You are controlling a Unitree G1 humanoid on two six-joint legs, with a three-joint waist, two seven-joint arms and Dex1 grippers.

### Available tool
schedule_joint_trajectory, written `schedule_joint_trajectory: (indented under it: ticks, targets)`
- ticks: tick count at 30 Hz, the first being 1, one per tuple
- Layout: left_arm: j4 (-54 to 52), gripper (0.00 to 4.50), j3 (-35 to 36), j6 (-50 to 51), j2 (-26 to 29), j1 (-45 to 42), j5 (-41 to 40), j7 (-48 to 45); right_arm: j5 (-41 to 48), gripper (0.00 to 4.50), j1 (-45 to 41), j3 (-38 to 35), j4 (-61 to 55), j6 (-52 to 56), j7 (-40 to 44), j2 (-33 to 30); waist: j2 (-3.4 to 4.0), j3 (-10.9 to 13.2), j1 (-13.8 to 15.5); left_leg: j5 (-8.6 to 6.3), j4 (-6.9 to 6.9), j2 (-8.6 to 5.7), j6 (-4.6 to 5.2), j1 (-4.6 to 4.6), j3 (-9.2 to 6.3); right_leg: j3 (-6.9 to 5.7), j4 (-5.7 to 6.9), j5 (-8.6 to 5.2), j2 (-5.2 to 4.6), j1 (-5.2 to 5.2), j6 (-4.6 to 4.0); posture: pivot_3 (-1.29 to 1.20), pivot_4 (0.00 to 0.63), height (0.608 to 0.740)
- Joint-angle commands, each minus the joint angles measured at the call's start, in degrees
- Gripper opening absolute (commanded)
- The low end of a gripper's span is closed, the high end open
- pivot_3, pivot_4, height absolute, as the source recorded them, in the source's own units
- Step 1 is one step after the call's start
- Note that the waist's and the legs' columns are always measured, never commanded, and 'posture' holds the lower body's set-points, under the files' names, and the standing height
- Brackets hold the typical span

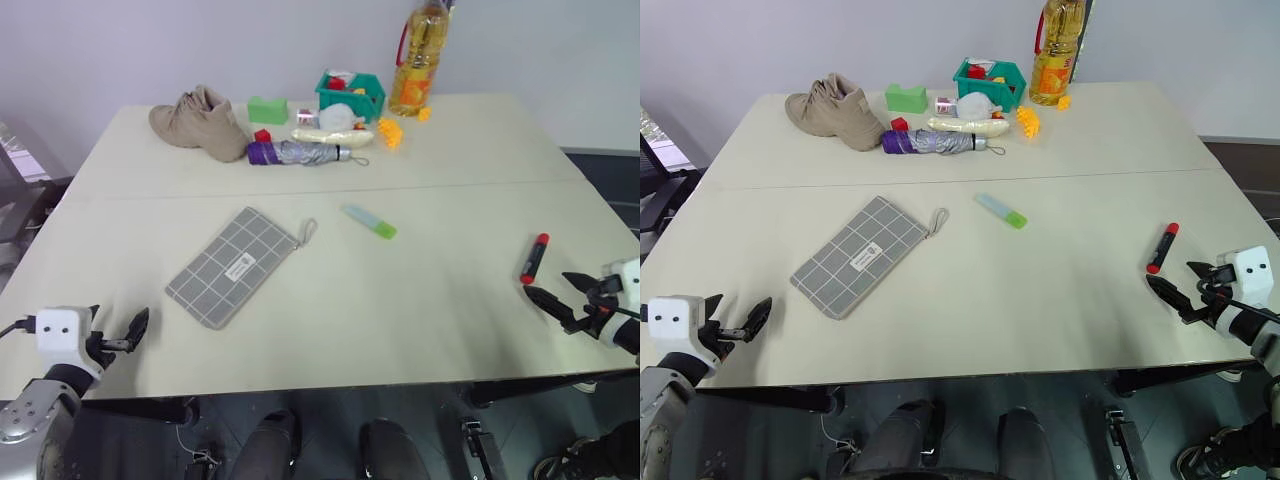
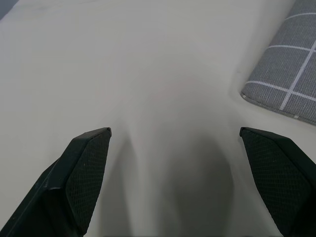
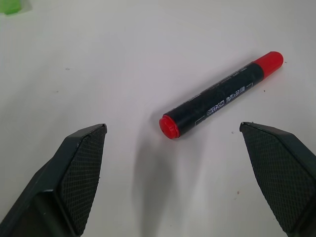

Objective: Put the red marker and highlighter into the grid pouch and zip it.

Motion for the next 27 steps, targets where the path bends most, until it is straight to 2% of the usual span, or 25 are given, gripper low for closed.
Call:
schedule_joint_trajectory:
  ticks: [1,9,14,17,21,24,27]
  targets:
    - [-1.9,4.50,2.0,-0.4,0.2,-0.1,-0.5,0.2,0.5,4.48,-0.9,-1.1,-0.8,-1.0,0.3,-1.3,0.00,0.0,0.0,0.00,0.00,0.00,0.00,0.00,0.00,0.00,0.00,0.00,0.00,0.00,0.00,0.00,0.150,0.739]
    - [-1.8,4.50,2.3,-1.6,-0.1,-1.5,-1.1,0.5,2.4,4.48,-3.6,1.2,-6.8,1.2,1.0,-0.6,0.02,0.0,-0.1,0.00,0.00,0.00,0.00,0.00,0.00,0.00,0.00,0.00,0.00,-0.01,0.00,0.00,0.150,0.739]
    - [-2.4,4.50,2.7,-4.7,-2.4,-3.2,-1.1,2.0,4.6,4.48,-9.1,8.3,-15.1,4.5,0.3,2.9,0.01,0.0,-0.2,0.00,0.00,0.01,0.00,0.00,0.00,0.00,0.00,0.08,0.01,-0.02,0.14,0.00,0.150,0.739]
    - [-3.5,4.50,1.0,-6.5,-4.2,-2.1,-0.2,1.9,6.0,3.70,-16.0,16.5,-20.7,6.9,-1.3,9.1,0.00,0.0,-0.5,0.00,-0.01,0.05,0.00,0.00,-0.01,0.00,0.01,0.10,0.04,-0.05,0.15,0.00,0.150,0.739]
    - [-4.2,4.50,-1.1,-8.1,-4.6,-1.0,1.5,0.8,2.6,1.79,-21.9,25.6,-22.0,7.9,-4.3,15.1,0.00,0.0,0.0,0.00,-0.03,0.02,-0.01,-0.01,-0.01,0.00,0.01,0.10,0.02,-0.07,0.15,0.00,0.150,0.739]
    - [-3.6,4.50,-1.3,-9.2,-4.5,-0.7,2.2,0.5,-1.9,0.16,-26.8,31.7,-18.7,7.4,-8.6,20.1,-0.03,0.0,0.2,-0.02,-0.01,-0.04,0.02,-0.02,-0.10,-0.07,-0.13,0.10,0.01,-0.19,0.14,0.00,0.150,0.739]
    - [-3.3,4.50,-0.8,-10.1,-3.8,0.1,2.7,-0.3,-5.1,0.07,-32.6,37.3,-13.7,7.9,-12.1,27.3,-0.05,0.0,-0.3,-0.01,-0.01,-0.06,0.01,-0.01,-0.09,-0.05,-0.11,0.14,0.02,-0.19,0.08,0.00,0.150,0.739]
